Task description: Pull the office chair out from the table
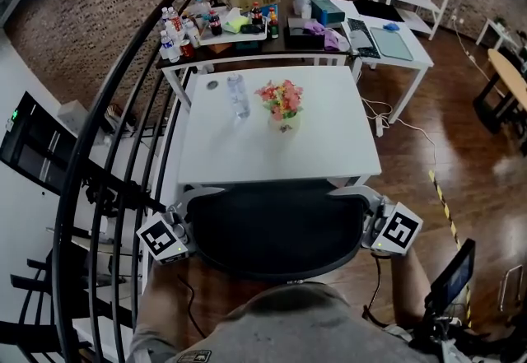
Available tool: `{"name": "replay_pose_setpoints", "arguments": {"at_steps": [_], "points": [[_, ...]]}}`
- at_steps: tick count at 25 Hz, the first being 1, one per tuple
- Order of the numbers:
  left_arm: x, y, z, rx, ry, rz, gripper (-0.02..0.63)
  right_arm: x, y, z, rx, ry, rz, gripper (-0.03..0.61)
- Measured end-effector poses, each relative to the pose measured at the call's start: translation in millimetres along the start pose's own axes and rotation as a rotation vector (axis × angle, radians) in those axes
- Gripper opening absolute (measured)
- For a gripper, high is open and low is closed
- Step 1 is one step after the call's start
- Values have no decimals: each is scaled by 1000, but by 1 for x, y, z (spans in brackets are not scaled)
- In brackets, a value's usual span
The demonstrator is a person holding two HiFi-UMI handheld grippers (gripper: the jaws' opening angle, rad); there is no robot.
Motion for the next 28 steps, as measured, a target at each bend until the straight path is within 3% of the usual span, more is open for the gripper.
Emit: {"name": "replay_pose_setpoints", "arguments": {"at_steps": [7,28], "points": [[19,-1,7,5,-17,2,235,-21,1,7,0,11,-1,161],[118,-11,58,17,-82,-11,212,-139,8,33,1,-3,-16,160]]}}
Point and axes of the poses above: the fingertips, and each gripper's own axes: z backward along the fingers, x to its right, y out of its top, the point moved 10 cm from there along z, backward along the fingers, and after that the axes turned 14 degrees about -x, right-handed, at the moved point
